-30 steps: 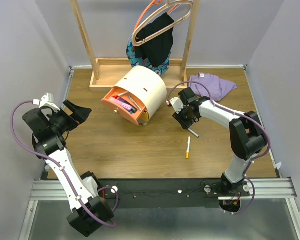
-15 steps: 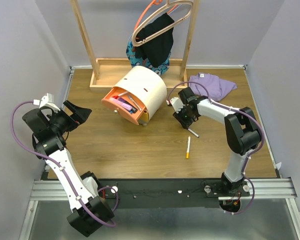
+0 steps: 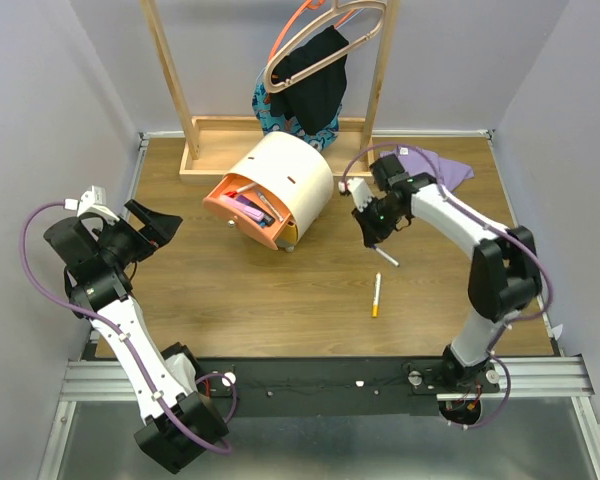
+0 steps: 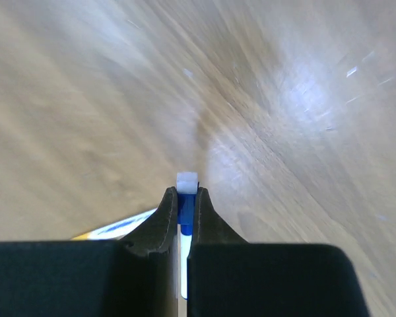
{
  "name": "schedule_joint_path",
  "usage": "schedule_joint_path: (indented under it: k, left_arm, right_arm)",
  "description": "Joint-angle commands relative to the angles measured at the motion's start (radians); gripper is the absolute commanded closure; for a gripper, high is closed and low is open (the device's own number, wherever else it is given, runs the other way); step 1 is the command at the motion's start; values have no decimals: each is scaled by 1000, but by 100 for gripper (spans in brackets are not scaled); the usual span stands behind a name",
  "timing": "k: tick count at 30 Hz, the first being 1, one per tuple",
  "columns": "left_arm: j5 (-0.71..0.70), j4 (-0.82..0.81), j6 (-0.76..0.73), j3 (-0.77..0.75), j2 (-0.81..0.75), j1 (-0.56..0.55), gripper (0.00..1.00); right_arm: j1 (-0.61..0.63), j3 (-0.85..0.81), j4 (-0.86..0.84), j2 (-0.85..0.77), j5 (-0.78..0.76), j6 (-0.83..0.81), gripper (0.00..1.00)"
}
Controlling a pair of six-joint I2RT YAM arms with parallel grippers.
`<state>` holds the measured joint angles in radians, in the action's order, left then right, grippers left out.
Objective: Sort the stationery into containers
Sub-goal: Pick up the pen from the center of the board, then place the pen in the drawer.
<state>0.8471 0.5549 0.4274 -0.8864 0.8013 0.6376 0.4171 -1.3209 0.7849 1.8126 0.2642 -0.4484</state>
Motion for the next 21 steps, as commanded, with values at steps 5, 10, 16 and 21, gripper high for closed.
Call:
schedule_joint_path:
  k: [5, 10, 16, 21]
  left_arm:
    - [21, -72, 51, 23, 4, 7, 1]
    - [21, -76, 59, 23, -2, 7, 1]
    - [21, -59, 51, 14, -16, 7, 1]
    - [20, -26, 25, -13, -30, 5, 1]
  right_arm:
    - [29, -306, 82, -280, 398, 48, 98]
    - [120, -471, -27, -242, 452, 216, 98]
    - [242, -745, -88, -19, 466, 377, 98]
    - [310, -983, -111, 151, 412, 413, 98]
